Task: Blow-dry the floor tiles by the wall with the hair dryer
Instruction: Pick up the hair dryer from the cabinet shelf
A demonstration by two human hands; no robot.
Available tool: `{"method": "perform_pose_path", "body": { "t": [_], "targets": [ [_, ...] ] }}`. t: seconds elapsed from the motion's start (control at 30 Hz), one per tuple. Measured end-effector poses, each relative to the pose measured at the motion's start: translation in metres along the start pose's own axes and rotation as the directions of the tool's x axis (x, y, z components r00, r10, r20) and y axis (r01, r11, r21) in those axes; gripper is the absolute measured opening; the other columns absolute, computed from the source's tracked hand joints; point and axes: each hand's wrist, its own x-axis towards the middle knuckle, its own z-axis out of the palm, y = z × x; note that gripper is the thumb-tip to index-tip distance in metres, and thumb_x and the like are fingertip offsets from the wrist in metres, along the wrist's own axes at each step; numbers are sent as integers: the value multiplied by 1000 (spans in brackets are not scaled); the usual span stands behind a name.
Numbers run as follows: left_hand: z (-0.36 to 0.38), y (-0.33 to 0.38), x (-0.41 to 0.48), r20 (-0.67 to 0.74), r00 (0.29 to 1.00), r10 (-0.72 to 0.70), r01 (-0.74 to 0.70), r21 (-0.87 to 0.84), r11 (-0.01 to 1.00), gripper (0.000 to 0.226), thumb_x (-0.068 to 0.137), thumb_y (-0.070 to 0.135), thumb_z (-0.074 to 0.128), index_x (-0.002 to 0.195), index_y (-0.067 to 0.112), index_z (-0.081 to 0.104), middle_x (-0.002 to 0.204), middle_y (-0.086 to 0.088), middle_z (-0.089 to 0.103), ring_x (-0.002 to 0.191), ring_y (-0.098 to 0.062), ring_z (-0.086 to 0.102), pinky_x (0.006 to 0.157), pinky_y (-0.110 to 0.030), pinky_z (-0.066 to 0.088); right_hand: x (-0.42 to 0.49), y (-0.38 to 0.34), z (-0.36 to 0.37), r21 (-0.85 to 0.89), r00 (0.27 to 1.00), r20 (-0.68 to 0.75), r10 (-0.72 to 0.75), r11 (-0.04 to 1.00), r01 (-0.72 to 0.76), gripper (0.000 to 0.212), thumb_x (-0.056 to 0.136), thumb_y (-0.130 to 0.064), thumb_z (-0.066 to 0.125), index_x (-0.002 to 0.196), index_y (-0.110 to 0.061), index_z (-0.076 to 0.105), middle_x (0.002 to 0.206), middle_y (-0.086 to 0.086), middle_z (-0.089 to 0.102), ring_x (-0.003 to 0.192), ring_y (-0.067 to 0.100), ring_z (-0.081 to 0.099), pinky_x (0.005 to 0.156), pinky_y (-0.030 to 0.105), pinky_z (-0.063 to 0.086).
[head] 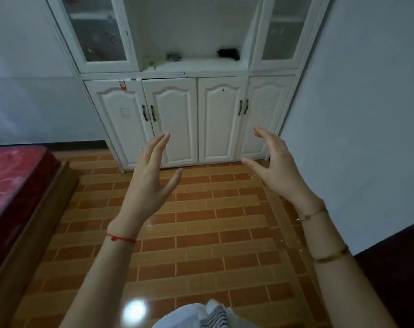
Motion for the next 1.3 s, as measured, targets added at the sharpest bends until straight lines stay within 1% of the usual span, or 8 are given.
{"method": "perform_pose_path", "body": {
  "t": [0.2,0.37,0.6,0.77,0.97,1.07,1.17,1.3],
  "targets": [
    [17,-25,29,43,999,-19,19,-7,1000,72,96,33,59,156,16,22,161,-3,26,150,-15,22,122,-40,25,29,7,21,6,998,15,53,999,-53,74,90,-49,60,153,-26,28,154,-3,38,143,13,31,118,42,30],
    [33,-37,52,50,999,-10,11,-16,1000,71,97,31,59,156,16,22,160,-4,27,150,-17,23,122,-44,26,51,20,32,4,997,35,64,998,-64,74,90,-49,60,153,-25,28,153,-2,38,143,13,31,118,43,31],
    [69,-52,102,75,997,-11,12,-9,1000,72,96,34,59,156,16,22,160,-3,27,150,-16,23,122,-35,23,95,56,43,22,996,35,86,996,-87,74,90,-50,59,153,-27,27,155,-5,36,144,11,29,119,42,28],
    [97,-64,157,71,997,7,-6,-15,1000,71,97,34,59,155,15,23,159,-4,28,149,-17,25,122,-42,27,146,89,47,44,996,26,88,995,-89,74,91,-48,61,153,-27,27,155,-6,36,144,11,28,119,39,27],
    [129,-72,239,52,999,14,-13,-10,1000,72,96,31,60,156,15,23,160,-3,27,150,-17,23,121,-47,27,225,130,41,78,996,24,85,993,-87,75,91,-43,63,154,-24,27,156,-4,35,144,11,28,120,38,25],
    [146,-79,277,40,999,8,-8,1,1000,72,96,32,60,156,16,23,160,-2,26,150,-14,21,121,-50,26,268,151,37,69,997,22,70,995,-71,75,90,-43,63,153,-23,28,156,-2,35,145,14,28,120,41,25],
    [162,-89,312,41,999,19,-20,24,1000,72,96,34,59,156,16,22,159,-2,27,150,-17,22,119,-53,27,308,172,37,35,998,47,34,999,-36,75,90,-48,61,153,-25,26,157,-1,34,146,17,26,120,46,25],
    [179,-103,347,49,999,1,-4,65,998,73,94,35,58,156,17,22,160,-2,25,151,-19,21,120,-53,26,353,191,44,27,996,89,-3,1000,1,75,91,-47,61,154,-26,26,157,-1,33,147,18,25,120,46,24]
  ]
}}
